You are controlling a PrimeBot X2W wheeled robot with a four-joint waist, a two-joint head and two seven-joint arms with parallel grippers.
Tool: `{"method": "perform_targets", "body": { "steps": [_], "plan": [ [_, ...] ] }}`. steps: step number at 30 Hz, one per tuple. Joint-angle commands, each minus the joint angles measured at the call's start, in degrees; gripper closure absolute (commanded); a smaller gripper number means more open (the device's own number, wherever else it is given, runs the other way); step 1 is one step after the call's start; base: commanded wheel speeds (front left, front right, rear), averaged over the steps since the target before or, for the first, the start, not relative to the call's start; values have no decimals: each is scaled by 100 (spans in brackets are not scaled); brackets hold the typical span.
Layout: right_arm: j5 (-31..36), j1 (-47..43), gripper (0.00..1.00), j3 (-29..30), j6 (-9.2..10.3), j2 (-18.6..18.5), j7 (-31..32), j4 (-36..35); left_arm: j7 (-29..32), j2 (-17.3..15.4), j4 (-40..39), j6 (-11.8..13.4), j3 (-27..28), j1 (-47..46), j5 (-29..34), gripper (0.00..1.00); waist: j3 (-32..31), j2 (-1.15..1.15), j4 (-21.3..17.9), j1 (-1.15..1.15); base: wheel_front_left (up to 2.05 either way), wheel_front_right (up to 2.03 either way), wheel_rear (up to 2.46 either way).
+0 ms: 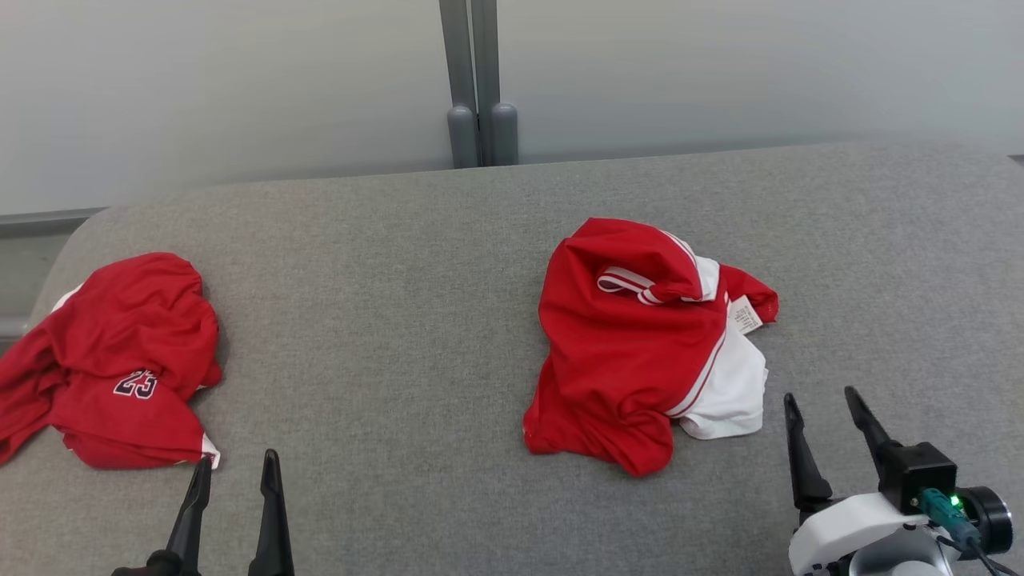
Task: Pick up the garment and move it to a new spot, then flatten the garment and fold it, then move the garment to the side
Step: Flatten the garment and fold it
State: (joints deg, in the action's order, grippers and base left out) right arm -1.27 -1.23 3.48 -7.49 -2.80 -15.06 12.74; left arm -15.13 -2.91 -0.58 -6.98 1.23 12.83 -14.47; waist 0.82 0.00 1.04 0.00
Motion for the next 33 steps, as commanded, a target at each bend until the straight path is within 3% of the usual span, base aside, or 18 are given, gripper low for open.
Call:
{"method": "perform_targets", "body": {
  "steps": [1, 9, 14, 15, 16, 20, 25, 29, 33],
  "plan": [
    [83, 125, 0, -2, 0, -17, -18, 314, -3, 0, 4, -20, -25, -130, 38, 0, 92, 0, 74, 0, 0, 0, 0],
    [485, 1303, 0, 37, 0, -18, 292, 2144, -3, -2, 102, -40, -223, -321, 82, 0, 390, 0, 443, 0, 0, 0, 0],
    [907, 1850, 0, 493, 1, -16, 746, 2982, -3, -3, 152, -47, -262, -393, 26, 0, 489, 0, 617, 0, 0, 0, 0],
    [972, 1913, 54, 553, 1, -19, 867, 3131, -3, -3, 166, -48, -261, -397, 9, 0, 486, 0, 637, 0, 0, 0, 0],
    [971, 1954, 99, 574, 1, -16, 949, 3239, -3, -2, 172, -46, -259, -396, 3, 0, 482, 0, 646, 0, 0, 0, 0],
    [521, 2131, 100, 599, 2, -29, 854, 3314, -3, -3, 170, -7, -199, -306, -47, 0, 409, 0, 599, 0, 0, 0, 0],
    [163, 2085, 100, 903, 3, -219, 887, 2361, -3, -2, 93, 56, -131, -158, -149, 0, 314, 0, 330, 0, 0, 0, 0],
    [-10, 1575, 100, 1389, 3, -535, 1588, 1287, -3, -2, 43, 95, -156, -168, -206, 0, 312, 0, 135, 0, 0, 0, 0],
    [61, 1006, 100, 1930, 3, -699, 2317, 785, -3, -2, 51, 93, -232, -293, -218, 0, 372, 0, 79, 0, 0, 0, 0]
  ]
}}
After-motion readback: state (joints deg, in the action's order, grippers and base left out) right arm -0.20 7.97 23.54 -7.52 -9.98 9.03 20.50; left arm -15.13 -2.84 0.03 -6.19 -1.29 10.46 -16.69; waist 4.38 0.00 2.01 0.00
